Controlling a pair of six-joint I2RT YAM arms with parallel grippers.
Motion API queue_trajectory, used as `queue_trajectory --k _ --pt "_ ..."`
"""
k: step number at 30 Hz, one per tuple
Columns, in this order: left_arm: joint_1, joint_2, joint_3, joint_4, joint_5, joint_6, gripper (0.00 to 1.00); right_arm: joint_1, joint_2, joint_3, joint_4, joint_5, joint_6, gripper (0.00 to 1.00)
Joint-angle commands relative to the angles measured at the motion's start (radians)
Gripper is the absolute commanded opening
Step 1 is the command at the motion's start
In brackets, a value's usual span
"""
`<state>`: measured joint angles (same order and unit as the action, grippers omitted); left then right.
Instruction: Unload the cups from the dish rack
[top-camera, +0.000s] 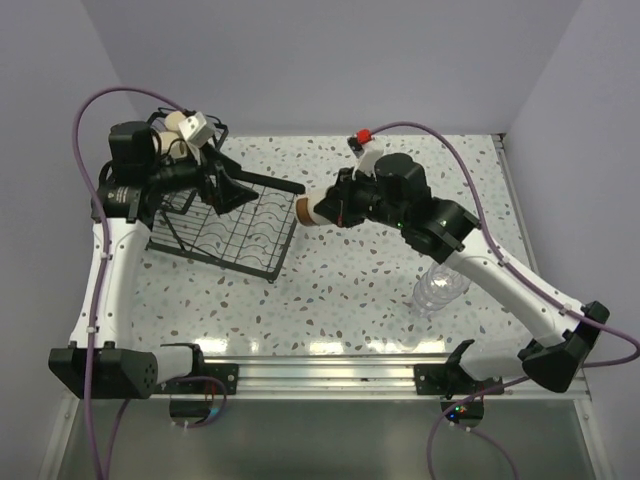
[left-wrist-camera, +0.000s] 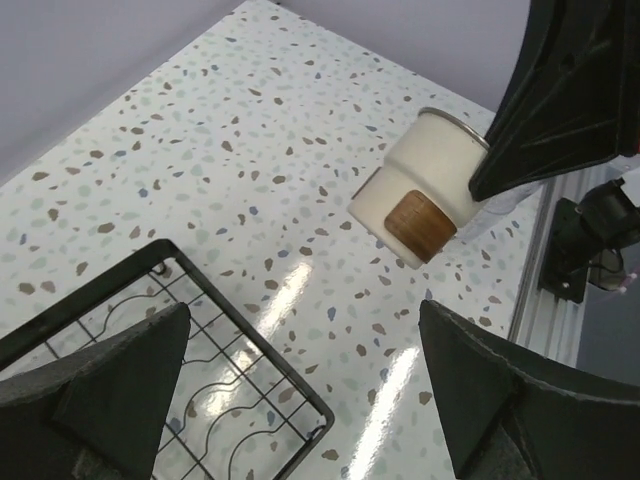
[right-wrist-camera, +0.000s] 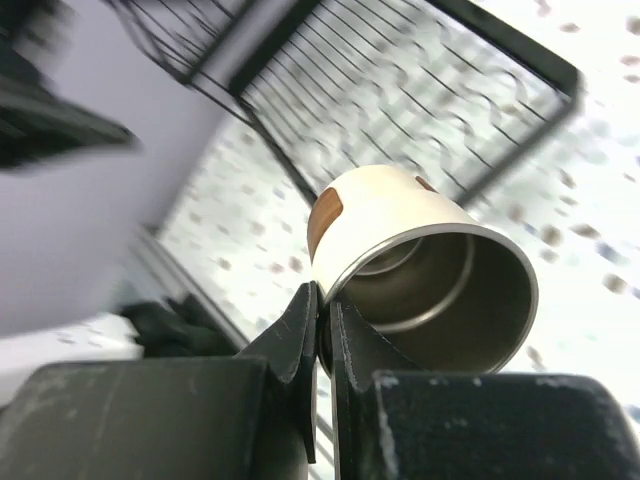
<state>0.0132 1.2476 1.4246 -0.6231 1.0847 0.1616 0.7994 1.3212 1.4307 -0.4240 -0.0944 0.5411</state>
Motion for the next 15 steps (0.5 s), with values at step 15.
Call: queue_trajectory --k 15 --pt "0.132 0.119 0.339 -0.21 -0.811 0.177 1.0 0.233 0.151 -0.092 -0.521 0.277 -0.248 0.0"
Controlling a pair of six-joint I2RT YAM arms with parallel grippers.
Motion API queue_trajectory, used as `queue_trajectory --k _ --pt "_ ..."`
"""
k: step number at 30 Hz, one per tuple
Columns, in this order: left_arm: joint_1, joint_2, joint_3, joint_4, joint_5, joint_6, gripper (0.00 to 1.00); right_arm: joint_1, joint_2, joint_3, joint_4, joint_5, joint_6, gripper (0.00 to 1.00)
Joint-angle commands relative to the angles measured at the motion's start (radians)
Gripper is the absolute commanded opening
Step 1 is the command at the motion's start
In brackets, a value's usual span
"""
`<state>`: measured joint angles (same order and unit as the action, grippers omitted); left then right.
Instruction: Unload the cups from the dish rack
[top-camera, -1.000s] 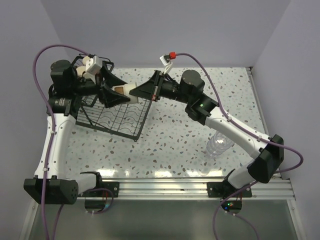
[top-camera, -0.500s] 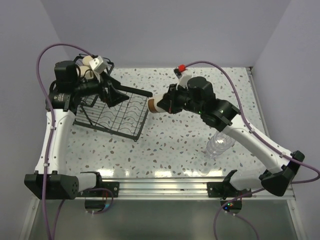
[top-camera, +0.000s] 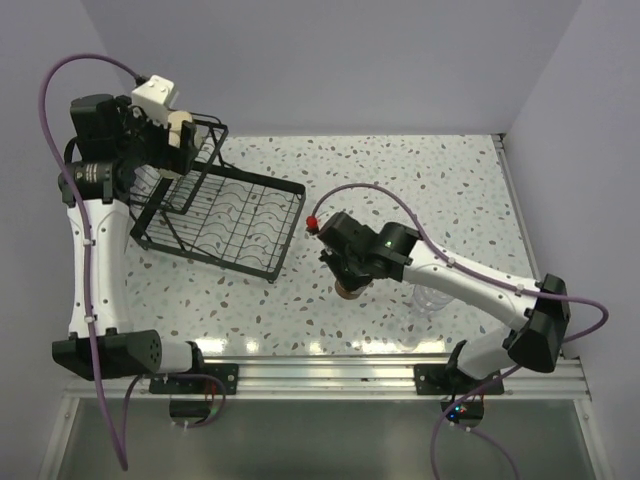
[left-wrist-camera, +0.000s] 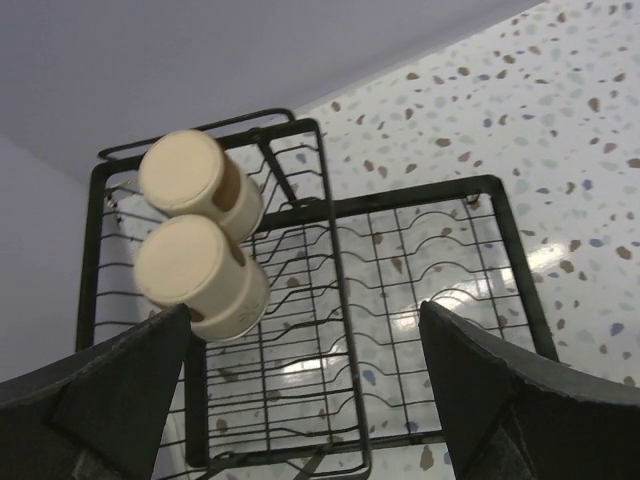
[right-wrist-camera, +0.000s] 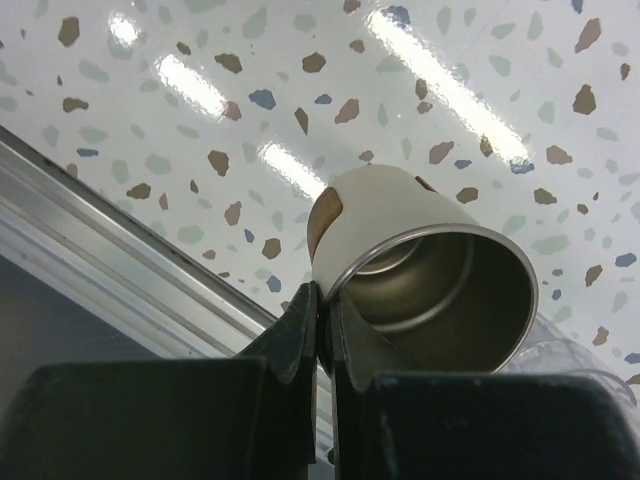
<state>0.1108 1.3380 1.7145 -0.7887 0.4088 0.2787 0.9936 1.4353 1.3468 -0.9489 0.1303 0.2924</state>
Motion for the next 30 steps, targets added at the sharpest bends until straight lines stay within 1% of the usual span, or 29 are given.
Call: queue_trajectory --k 1,3,6,11,16,18,20,22,24,25,27,28,30 --pt "0.05 0.045 0.062 -0.053 -0.145 0.069 1.0 0.068 0.062 -0.008 -0.005 0.078 0.008 0.0" --pt "0.059 0.062 0.069 -0.061 -0.169 0.086 1.0 0.088 0.137 -0.003 -0.025 0.104 0.03 0.0" --pt "0.066 0.078 0.051 -0.061 -0.182 0.1 1.0 0.111 0.204 -0.008 -0.021 0.135 0.06 0.0" --pt "0.064 0.081 0.017 -0.035 -0.183 0.102 1.0 0.125 0.221 -0.057 0.108 0.175 0.116 0.0" --pt "0.066 0.089 0.016 -0.049 -0.166 0.116 1.0 0.126 0.223 -0.101 0.196 0.141 0.14 0.0" --pt "0.066 0.089 0.011 -0.052 -0.165 0.119 1.0 0.126 0.237 -0.107 0.206 0.097 0.134 0.0" --pt "0.064 0.089 0.01 -0.05 -0.162 0.12 1.0 0.126 0.254 -0.109 0.207 0.089 0.136 0.0" --pt "0.066 0.087 0.005 -0.047 -0.154 0.119 1.0 0.126 0.27 -0.1 0.194 0.088 0.134 0.1" --pt "0.066 0.089 0.005 -0.047 -0.148 0.119 1.0 0.128 0.275 -0.094 0.188 0.071 0.122 0.15" --pt "0.066 0.087 0.005 -0.047 -0.146 0.12 1.0 0.128 0.275 -0.083 0.18 0.059 0.117 0.26" --pt "0.064 0.086 0.005 -0.052 -0.14 0.125 1.0 0.129 0.278 -0.066 0.162 0.043 0.103 0.38" --pt "0.066 0.087 0.008 -0.053 -0.139 0.128 1.0 0.132 0.277 -0.046 0.142 0.042 0.099 0.48" --pt "0.066 0.086 0.008 -0.064 -0.136 0.137 1.0 0.14 0.261 -0.02 0.124 0.048 0.093 0.54"
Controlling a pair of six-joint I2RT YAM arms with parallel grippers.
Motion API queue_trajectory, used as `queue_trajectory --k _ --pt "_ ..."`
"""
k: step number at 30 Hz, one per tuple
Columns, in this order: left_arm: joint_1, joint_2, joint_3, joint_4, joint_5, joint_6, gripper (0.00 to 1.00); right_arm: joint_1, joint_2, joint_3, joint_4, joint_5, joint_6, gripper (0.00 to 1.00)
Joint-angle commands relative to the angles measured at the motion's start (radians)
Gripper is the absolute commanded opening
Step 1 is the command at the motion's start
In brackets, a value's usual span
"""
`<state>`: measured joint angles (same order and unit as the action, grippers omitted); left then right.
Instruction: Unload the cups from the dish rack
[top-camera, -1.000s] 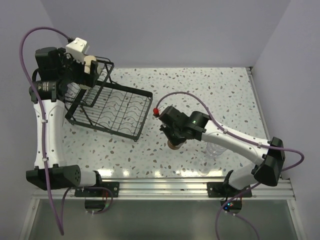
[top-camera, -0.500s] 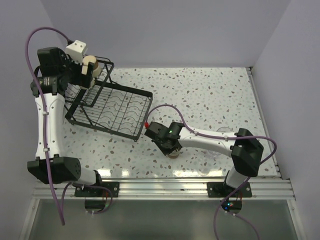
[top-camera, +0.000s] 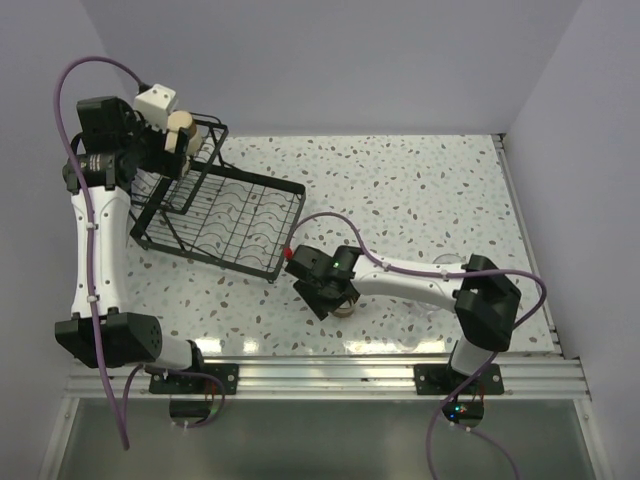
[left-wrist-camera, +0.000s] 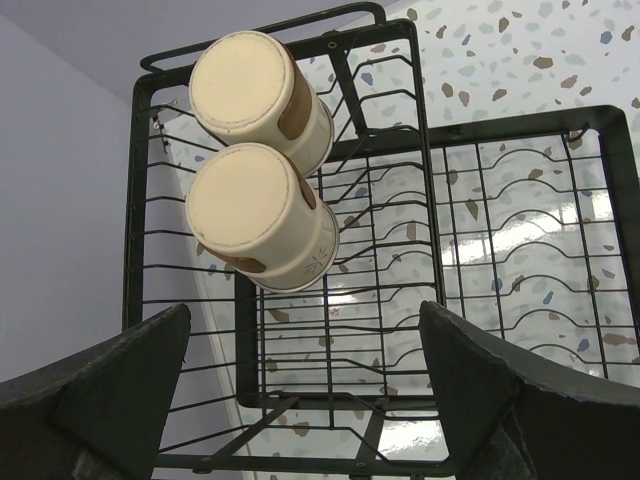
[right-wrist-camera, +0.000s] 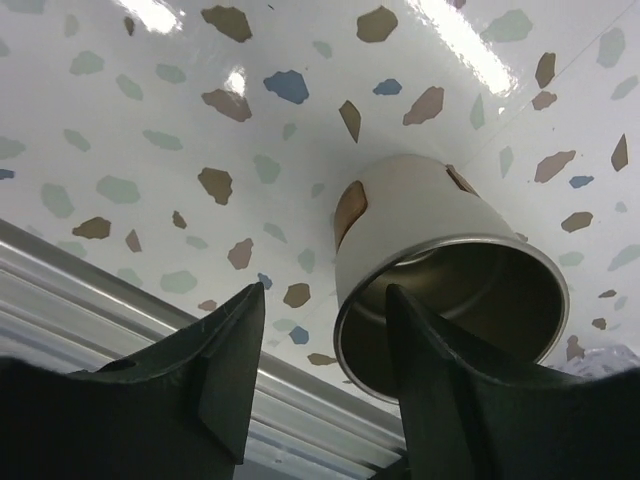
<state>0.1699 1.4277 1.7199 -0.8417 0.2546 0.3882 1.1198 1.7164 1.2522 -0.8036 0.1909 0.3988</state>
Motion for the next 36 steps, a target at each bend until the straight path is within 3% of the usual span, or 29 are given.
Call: queue_trajectory --k 1,5,11,17,24,31,36 --pt "0.006 -0.004 0.003 -0.014 0.021 0.031 1.0 0.014 -0.03 0.082 -0.034 -0.011 -0.017 0.56" --pt "0.006 -0.01 -0.005 -0.026 0.072 0.058 1.0 0.017 -0.093 0.127 -0.065 -0.036 -0.026 0.68" --pt "0.005 0.03 0.065 -0.083 0.084 0.089 1.0 0.015 -0.283 0.15 -0.011 -0.07 -0.041 0.72" --pt "0.006 0.105 0.13 -0.166 0.058 0.106 1.0 0.017 -0.465 0.084 0.066 0.028 -0.054 0.78" --pt "0.006 0.191 0.194 -0.162 0.037 0.097 1.0 0.015 -0.471 0.053 0.07 0.053 -0.055 0.77" --pt "0.008 0.326 0.397 -0.169 -0.049 0.063 1.0 0.015 -0.451 0.041 0.084 0.044 -0.044 0.76" --pt "0.008 0.358 0.391 -0.117 -0.08 0.054 1.0 0.017 -0.448 0.036 0.092 0.047 -0.044 0.76"
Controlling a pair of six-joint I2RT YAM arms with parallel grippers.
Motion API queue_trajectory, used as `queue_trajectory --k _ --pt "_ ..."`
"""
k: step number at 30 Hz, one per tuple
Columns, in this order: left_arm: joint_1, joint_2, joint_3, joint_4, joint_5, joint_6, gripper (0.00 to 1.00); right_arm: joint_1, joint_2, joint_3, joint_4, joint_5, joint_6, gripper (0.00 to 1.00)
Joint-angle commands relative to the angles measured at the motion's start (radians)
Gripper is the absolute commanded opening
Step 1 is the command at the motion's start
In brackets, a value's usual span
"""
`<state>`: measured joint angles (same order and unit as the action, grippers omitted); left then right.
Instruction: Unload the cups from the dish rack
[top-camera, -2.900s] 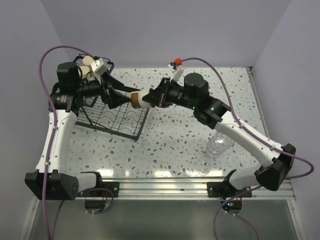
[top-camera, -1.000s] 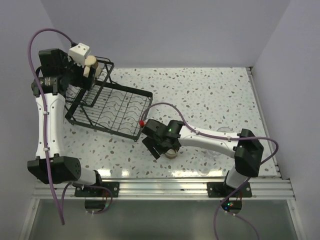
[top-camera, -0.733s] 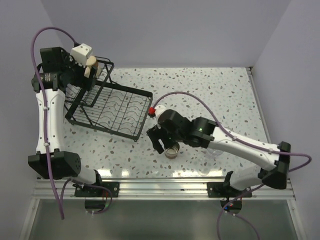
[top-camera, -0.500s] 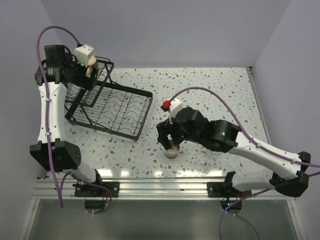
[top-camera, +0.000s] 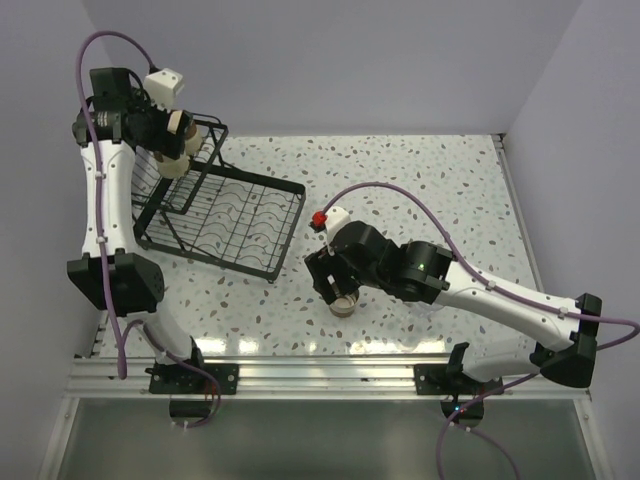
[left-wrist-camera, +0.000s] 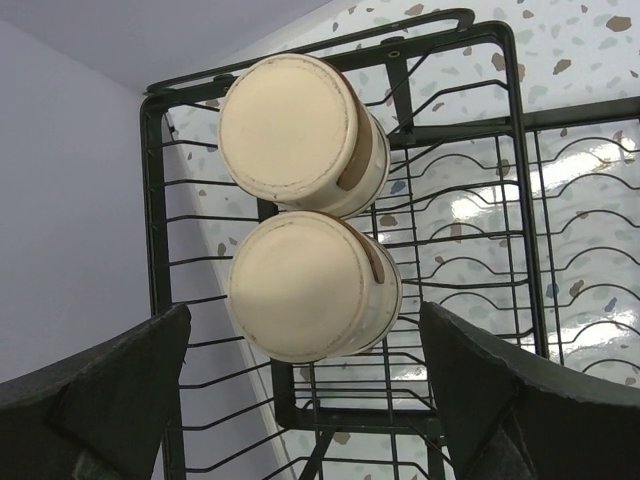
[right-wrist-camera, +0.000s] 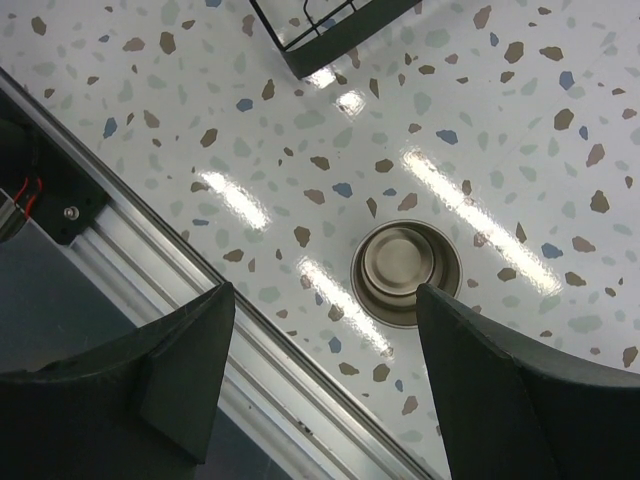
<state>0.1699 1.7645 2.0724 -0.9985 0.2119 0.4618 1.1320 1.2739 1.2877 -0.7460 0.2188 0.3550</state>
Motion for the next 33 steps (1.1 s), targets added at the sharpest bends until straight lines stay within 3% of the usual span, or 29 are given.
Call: queue_trajectory --k 1,8,20,23,24,26,33 --pt "0.008 0.032 0.038 0.044 -0.043 -0.023 1.0 0.003 -0.004 0.001 0.034 0.021 -0.002 0.76" --pt "0.013 0.079 0.029 0.047 0.021 -0.037 0.92 0.003 0.005 0.001 0.03 0.019 -0.002 0.76" --pt "0.013 0.09 0.009 -0.037 0.072 -0.031 0.53 0.003 -0.007 0.007 0.017 0.037 0.002 0.76" --pt "0.014 0.079 0.018 -0.08 0.095 -0.014 0.37 0.005 -0.011 0.012 0.013 0.045 0.002 0.76" --pt "0.014 0.073 0.018 -0.084 0.096 -0.009 0.21 0.003 -0.016 0.012 0.013 0.047 0.001 0.76" --pt "0.016 0.055 0.018 -0.092 0.093 -0.006 0.0 0.003 -0.021 0.013 0.016 0.051 0.001 0.76" --pt "0.014 -0.062 0.014 -0.008 0.06 -0.038 0.0 0.003 -0.033 0.019 0.025 0.047 0.006 0.77"
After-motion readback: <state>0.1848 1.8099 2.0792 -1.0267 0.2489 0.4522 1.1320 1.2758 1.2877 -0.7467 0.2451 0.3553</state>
